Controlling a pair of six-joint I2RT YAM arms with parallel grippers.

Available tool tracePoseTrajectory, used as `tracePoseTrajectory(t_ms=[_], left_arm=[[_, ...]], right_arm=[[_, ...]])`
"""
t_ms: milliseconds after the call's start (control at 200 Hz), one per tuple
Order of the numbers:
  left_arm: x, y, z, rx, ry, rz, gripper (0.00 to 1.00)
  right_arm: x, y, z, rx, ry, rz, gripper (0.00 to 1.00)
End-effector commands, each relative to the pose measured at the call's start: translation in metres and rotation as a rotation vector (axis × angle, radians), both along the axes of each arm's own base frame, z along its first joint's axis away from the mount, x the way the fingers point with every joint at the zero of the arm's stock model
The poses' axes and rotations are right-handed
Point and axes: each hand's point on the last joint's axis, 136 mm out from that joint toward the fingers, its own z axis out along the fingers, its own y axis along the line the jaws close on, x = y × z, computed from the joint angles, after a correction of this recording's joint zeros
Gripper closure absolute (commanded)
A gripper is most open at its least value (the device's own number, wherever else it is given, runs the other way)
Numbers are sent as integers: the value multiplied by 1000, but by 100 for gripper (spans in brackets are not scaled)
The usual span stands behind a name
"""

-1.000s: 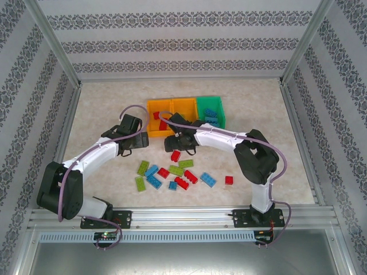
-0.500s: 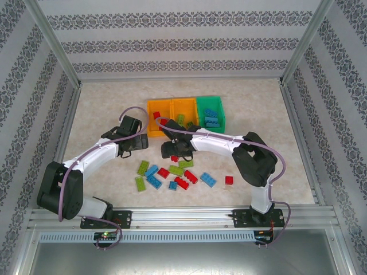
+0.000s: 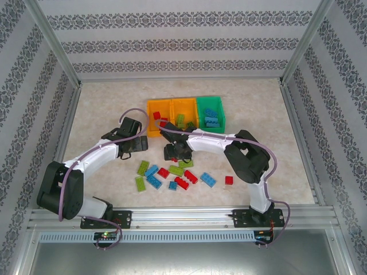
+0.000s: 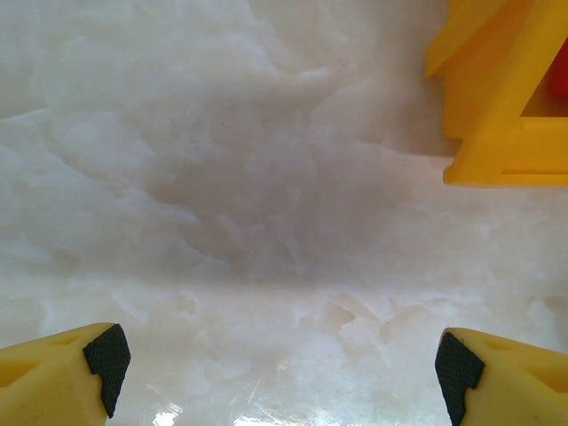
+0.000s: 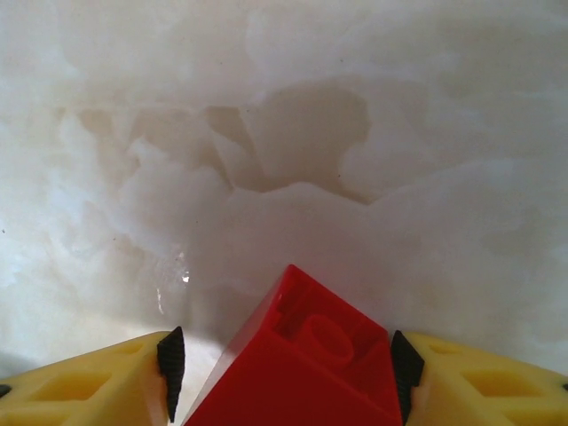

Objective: Sort the legos into containers by color

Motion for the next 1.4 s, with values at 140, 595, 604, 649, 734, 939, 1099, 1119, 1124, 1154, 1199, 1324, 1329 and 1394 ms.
tracePoseTrajectory(t_ms=[140,595,604,649,734,939,1099,1119,1124,1154,1199,1324,1329,1394], left_arm=[[-1,3,3,-9,-16,13,9],[-3,5,5,-9,-18,18,9],[-4,5,5,-9,-18,19,9],[-5,5,4,-7,-15,17,9],[-7,5,4,-12,-15,13,9],[-14,-1,3,-46,-8,-18,9],[-21,-4,-4,-70,12,-28,9],[-22,-5,-5,-73,14,-30,9],[-23,-5,-5,-75,14,-29,9],[-24,-6,-6,-82,18,-32,9],[-26,-7,-7,-91,21,-36,9],[-35,-11,-11,-114,36,-51,9],[-35,-11,-10,-115,35,-51,9],[-39,-10,-12,-116,42,-53,10]], right_arm=[[10,11,-1,-15,-22,2,50],[17,11,15,-48,-82,57,70],[19,12,18,-45,-89,61,70],[25,16,30,-27,-125,72,70],[42,28,58,41,-203,81,70],[88,47,107,188,-312,71,71],[125,45,112,202,-365,24,71],[130,44,111,205,-369,15,71],[131,44,111,206,-369,14,71],[137,44,108,208,-369,8,71],[147,44,104,204,-363,0,71],[167,50,96,207,-362,-10,70],[168,50,95,207,-360,-11,70],[177,53,90,202,-358,-12,69]])
